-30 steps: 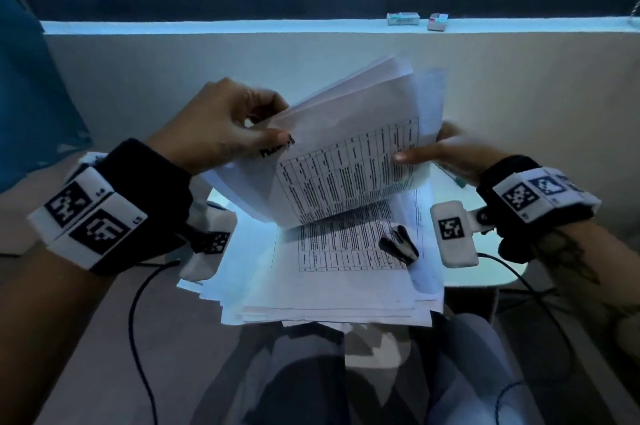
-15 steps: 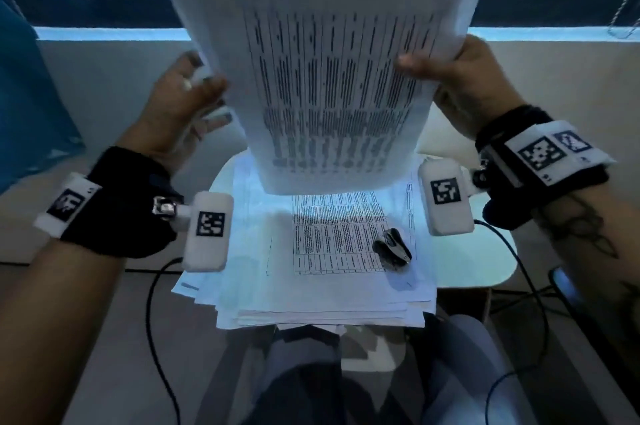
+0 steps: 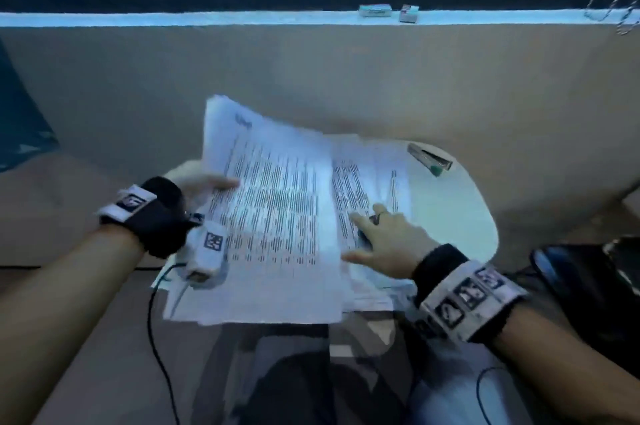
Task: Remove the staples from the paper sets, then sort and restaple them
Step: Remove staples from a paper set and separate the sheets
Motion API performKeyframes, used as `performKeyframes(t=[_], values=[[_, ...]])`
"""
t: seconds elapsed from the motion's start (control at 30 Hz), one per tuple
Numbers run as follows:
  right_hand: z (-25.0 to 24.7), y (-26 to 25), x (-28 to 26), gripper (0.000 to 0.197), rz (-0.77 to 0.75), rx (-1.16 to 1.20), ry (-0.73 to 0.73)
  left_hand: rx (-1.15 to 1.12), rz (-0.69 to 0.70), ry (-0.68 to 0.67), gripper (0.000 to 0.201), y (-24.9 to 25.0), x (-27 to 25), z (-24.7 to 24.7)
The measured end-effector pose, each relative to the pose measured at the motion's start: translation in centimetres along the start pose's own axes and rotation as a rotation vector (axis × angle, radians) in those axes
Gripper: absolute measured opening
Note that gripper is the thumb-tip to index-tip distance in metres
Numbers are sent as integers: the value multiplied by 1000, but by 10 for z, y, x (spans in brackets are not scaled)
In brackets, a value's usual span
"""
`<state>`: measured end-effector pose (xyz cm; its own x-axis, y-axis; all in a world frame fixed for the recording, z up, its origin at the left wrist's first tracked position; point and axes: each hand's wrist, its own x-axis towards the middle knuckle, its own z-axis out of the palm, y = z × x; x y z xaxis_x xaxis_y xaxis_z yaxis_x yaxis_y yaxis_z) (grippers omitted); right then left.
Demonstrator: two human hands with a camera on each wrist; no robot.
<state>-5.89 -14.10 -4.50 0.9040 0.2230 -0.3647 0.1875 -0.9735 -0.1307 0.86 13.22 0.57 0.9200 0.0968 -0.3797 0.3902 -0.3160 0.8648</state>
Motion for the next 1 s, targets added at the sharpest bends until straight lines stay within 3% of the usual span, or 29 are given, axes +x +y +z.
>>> performKeyframes(t=[0.13,0.27,0.37,0.43,0.47,0.6,0.73,0.87,1.0], values=[[21,2,11,31,32,47,181,67,-96,34,36,-8,12,10],[16,24,13,12,53,397,285,192,-114,54,7,1,19,4],[2,50,16,8,157,570,317,180,-158,11,31,-3,26,-5],[0,64,16,12,203,581,289,226,-221,-36,60,-14,37,-12],[1,69,16,14,216,569,271,223,-257,-72,62,-22,44,-15],[7,77,11,16,238,527,263,163,-265,-111,19,-18,31,-1],[-4,84,15,15,211,601,227,99,-263,-79,30,-20,36,14],[-16,98,22,15,237,639,199,17,-251,-62,19,-16,40,34],[-20,114,25,16,299,636,218,-47,-233,-85,30,-13,46,50]])
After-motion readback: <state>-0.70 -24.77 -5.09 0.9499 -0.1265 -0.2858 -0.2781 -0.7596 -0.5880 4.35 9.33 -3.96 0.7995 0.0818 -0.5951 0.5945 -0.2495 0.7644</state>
